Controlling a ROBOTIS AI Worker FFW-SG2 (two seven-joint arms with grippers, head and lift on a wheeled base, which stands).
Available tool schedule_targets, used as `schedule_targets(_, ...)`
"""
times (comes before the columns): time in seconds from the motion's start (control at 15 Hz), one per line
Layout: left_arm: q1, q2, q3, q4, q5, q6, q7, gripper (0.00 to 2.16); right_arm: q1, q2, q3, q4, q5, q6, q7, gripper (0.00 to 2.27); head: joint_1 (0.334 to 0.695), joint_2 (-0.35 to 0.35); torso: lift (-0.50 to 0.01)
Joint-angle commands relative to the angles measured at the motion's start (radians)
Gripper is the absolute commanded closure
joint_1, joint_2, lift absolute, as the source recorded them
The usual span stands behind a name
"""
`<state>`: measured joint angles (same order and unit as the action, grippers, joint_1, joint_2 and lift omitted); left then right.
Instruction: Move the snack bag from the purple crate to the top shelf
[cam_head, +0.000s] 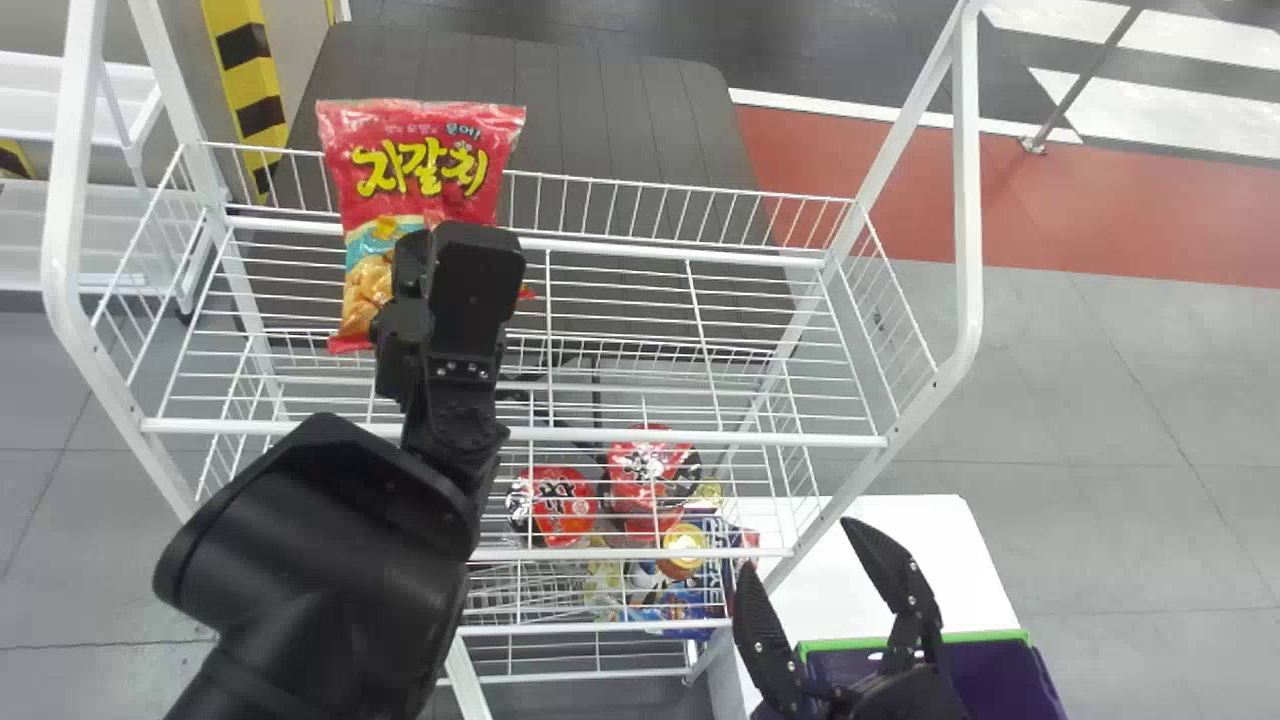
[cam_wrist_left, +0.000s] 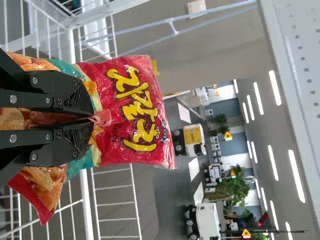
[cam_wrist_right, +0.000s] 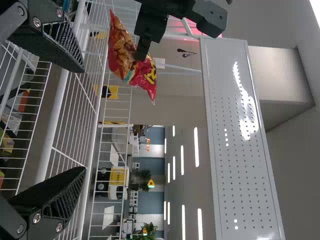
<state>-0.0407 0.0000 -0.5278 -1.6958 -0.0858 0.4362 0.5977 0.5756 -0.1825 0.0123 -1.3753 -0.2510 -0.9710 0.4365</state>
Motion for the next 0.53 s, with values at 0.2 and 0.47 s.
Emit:
schedule_targets(0.2,-0.004,-0.003,0.037,0.045,-0.035,-0.069,-0.013,1.0,0.007,0.0,0.003,-0.008,0.004,-0.005,0.001,0.13,0.695,-0.196,0.004)
schedule_targets(0.47,-0.008,-0.003,0.094,0.136,-0.052,-0.268,-0.045,1.01,0.013,0.0,0.005,-0.015,0.009,-0.005,0.001,0.13,0.695,-0.172,0.004)
